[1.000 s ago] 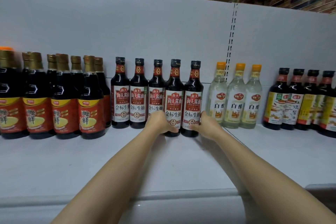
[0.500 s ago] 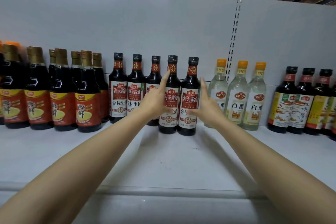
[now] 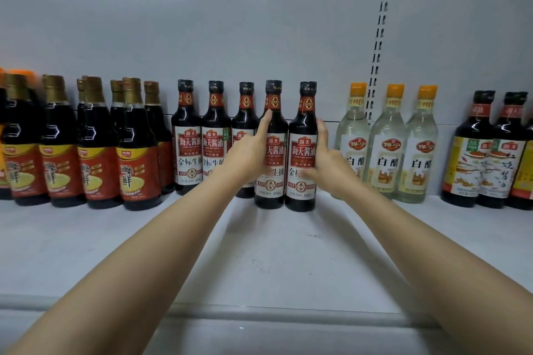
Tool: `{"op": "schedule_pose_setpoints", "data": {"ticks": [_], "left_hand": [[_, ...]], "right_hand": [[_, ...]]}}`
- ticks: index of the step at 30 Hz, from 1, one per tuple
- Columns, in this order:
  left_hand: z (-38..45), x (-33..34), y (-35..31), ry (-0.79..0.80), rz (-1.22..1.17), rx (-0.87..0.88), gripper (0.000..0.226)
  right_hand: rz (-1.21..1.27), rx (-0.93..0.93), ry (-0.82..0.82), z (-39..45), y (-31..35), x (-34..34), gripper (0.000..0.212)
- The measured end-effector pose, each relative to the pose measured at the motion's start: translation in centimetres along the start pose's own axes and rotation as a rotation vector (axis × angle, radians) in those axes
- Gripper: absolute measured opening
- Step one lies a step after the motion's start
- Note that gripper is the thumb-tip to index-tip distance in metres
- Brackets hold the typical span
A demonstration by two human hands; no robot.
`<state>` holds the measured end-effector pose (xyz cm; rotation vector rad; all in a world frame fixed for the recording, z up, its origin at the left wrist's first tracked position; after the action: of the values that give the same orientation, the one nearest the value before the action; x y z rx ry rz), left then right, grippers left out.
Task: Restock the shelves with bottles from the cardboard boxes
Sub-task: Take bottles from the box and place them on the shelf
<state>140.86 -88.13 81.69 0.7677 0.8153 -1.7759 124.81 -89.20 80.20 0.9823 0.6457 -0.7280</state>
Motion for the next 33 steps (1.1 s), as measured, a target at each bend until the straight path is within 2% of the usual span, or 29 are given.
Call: {"op": "schedule_pose_setpoints", "data": {"ticks": [5, 7, 10, 17, 33], "left_hand": [[0.9, 0.6, 0.4, -0.013, 0.008, -0.055, 0.121], [1.3, 0.7, 0.5, -0.049, 0.092, -0.083, 0.118], [1.7, 0.8, 0.4, -0.135, 0.224, -0.036, 0.115], [2.0, 0.6, 0.4, -0.189, 0.368, 0.038, 0.115], [2.5, 0.6, 1.0, -0.17, 0.434, 0.143, 0.11]], "right_hand": [[-0.005, 0.019, 0.014, 1.0, -0.2, 0.4, 0.112], [-0.024, 0.022, 0.013, 1.4, -0.3, 0.4, 0.112], [-0.024, 0.02, 0.02, 1.9, -0.6, 0.5, 0.111], [-0.02, -0.001, 0.018, 2.8, -1.2, 0.5, 0.111], [0.008, -0.031, 0.036, 3.2, -1.7, 0.6, 0.112]]}}
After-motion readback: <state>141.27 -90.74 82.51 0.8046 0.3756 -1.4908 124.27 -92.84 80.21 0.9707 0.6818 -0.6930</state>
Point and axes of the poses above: each hand's wrist, its own z-axis towards the middle knuckle, its own x-axis out of the palm, y = z × x, the point moved 4 cm from there along z, towards the middle knuckle, and after that the axes turned 5 degrees about x, right-handed, at the moved point
